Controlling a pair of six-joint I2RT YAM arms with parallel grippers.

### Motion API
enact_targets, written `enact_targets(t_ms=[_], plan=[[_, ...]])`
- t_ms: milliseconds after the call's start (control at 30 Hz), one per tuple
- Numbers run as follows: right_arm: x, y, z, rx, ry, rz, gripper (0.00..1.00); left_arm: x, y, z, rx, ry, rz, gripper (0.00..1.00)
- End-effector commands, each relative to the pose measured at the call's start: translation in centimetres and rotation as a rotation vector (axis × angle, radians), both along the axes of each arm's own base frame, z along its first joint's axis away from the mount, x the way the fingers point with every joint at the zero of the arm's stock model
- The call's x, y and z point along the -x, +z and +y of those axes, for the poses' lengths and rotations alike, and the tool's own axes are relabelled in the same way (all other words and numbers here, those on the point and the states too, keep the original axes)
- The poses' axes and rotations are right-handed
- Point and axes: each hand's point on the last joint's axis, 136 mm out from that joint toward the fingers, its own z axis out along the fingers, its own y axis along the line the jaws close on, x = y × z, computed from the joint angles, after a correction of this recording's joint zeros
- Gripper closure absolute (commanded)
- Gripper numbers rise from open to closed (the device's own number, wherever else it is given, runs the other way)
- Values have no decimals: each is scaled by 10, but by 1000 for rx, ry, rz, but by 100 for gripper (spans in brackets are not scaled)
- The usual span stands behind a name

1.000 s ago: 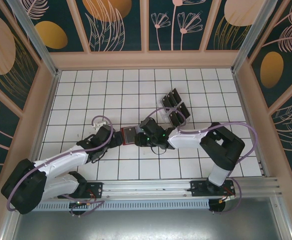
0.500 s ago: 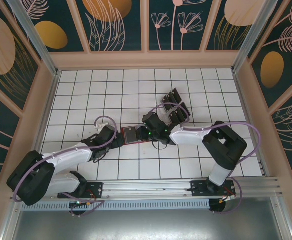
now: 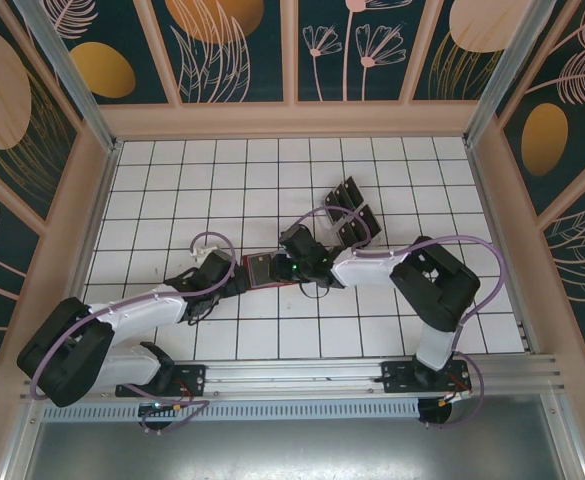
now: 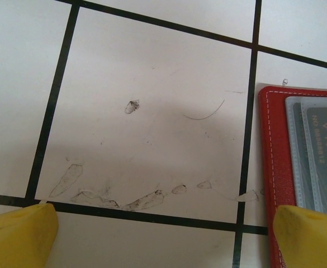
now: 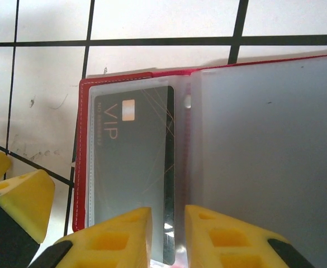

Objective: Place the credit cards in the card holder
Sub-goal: Insert the credit card into the card slot.

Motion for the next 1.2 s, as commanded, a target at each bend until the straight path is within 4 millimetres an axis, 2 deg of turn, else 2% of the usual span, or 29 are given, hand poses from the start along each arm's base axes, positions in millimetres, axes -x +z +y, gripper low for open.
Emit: enact_targets(t_ms=[0,267,733,1167], plan=[[-6,6,11,-28,13,-18,78,0,-4,3,-11,0,-3,1],[-1,-2,14,-18,21,0,78,0,-4,3,-12,-3,-6,1],[8,-4,29,-26,52,12,79,0,-5,3,-13,-5,-6,2],[12,3,46,-54,92,12,77,-1,-4,1,-8,-6,-8,1]])
